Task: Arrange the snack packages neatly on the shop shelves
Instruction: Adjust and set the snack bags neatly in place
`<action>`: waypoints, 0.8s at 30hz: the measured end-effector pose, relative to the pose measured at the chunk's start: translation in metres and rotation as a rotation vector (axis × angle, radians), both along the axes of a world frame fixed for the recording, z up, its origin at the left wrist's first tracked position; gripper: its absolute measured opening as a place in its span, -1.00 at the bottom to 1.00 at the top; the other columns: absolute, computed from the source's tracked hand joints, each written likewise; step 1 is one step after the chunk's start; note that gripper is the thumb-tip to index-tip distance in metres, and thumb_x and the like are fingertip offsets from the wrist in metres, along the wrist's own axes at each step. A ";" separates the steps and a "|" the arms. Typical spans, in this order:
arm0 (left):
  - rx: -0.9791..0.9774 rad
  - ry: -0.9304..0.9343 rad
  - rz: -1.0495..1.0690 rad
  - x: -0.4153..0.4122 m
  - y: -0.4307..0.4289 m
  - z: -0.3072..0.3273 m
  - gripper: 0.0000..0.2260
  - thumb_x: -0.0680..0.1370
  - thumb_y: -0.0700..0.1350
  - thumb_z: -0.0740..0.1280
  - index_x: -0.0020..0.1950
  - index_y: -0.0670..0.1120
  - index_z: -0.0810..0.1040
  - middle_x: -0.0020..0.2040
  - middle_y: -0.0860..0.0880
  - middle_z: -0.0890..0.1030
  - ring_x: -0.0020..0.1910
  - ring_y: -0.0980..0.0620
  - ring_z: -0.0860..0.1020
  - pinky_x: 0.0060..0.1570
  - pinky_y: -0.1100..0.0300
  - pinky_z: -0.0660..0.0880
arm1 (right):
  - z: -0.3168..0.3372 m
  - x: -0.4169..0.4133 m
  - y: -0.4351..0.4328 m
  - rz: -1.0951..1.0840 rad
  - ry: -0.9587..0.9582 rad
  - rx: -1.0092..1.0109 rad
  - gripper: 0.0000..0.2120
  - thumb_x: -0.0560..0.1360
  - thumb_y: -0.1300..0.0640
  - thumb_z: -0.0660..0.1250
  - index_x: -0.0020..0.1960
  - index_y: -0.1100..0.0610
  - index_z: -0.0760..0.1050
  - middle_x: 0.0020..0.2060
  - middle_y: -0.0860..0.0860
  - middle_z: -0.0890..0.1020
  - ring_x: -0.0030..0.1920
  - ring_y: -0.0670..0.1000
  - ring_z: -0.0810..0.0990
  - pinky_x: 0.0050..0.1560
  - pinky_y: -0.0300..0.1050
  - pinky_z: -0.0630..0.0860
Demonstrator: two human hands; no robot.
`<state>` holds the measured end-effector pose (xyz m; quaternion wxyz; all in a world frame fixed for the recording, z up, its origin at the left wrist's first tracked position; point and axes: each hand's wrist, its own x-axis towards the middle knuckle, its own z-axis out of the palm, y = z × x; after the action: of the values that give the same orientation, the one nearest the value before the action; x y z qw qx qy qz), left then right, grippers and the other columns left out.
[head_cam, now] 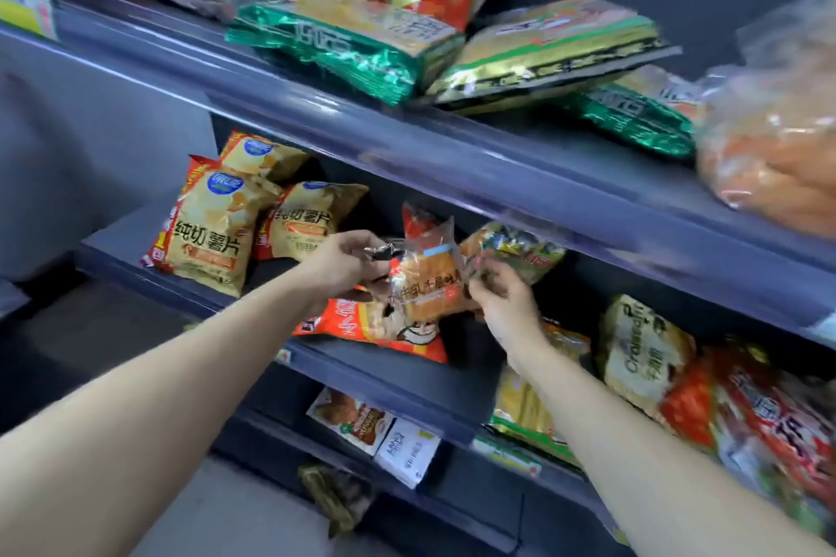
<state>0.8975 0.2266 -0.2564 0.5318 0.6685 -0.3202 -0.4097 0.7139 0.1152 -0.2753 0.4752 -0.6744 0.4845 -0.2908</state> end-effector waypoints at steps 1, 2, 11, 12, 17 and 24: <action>-0.012 0.013 -0.011 -0.015 0.001 0.002 -0.83 0.55 -0.31 0.33 -0.16 -0.07 0.48 -0.35 -0.07 0.60 -0.45 0.07 0.61 -0.23 0.11 0.52 | 0.004 -0.017 0.003 0.046 -0.040 0.117 -0.92 0.56 0.17 0.30 0.04 0.04 0.51 -0.01 0.05 0.60 -0.04 0.02 0.59 -0.10 -0.02 0.59; -0.026 0.029 -0.007 -0.030 0.001 0.004 -0.82 0.55 -0.32 0.33 -0.16 -0.07 0.48 -0.34 -0.07 0.57 -0.45 0.07 0.60 -0.21 0.09 0.52 | 0.008 -0.035 0.005 0.089 -0.074 0.190 -0.92 0.58 0.22 0.26 0.02 0.09 0.52 -0.04 0.08 0.59 -0.11 0.00 0.58 -0.22 -0.11 0.60; -0.060 0.215 0.089 -0.171 -0.025 0.015 -0.62 0.53 -0.36 0.34 0.29 -0.11 0.38 -0.24 -0.11 0.52 -0.58 0.10 0.50 -0.37 0.12 0.49 | 0.040 -0.183 0.015 -0.007 0.026 0.044 -0.83 0.57 0.35 0.23 -0.07 0.14 0.53 -0.08 0.13 0.64 -0.21 0.09 0.64 -0.05 0.11 0.63; -0.059 0.231 0.078 -0.186 -0.029 0.018 -0.62 0.53 -0.36 0.34 0.29 -0.10 0.36 -0.25 -0.12 0.53 -0.58 0.09 0.50 -0.43 0.16 0.49 | 0.042 -0.197 0.015 -0.043 0.010 0.044 -0.81 0.57 0.36 0.22 -0.10 0.13 0.53 -0.10 0.12 0.64 -0.25 0.07 0.63 -0.08 0.06 0.64; -0.018 0.211 -0.090 -0.245 -0.052 0.021 -0.59 0.50 -0.30 0.40 0.30 -0.12 0.39 -0.10 -0.13 0.61 -0.24 -0.08 0.57 -0.26 0.06 0.54 | 0.054 -0.271 0.019 -0.259 -0.026 -0.015 -0.75 0.58 0.37 0.19 -0.15 0.12 0.52 -0.15 0.13 0.62 -0.25 0.07 0.60 -0.22 -0.11 0.64; 0.049 0.129 -0.335 -0.352 -0.080 0.017 -0.81 0.52 -0.28 0.39 0.12 -0.15 0.53 -0.23 -0.11 0.56 -0.31 -0.03 0.51 -0.39 0.24 0.43 | 0.060 -0.391 0.025 -0.518 0.008 -0.072 -0.73 0.59 0.34 0.18 -0.16 0.08 0.53 -0.13 0.10 0.64 -0.26 0.04 0.64 -0.16 -0.07 0.65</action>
<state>0.5453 0.1461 -0.2392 0.4593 0.5909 -0.3822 -0.5421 0.3228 0.1401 -0.2153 0.3585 -0.5454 0.6324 -0.4174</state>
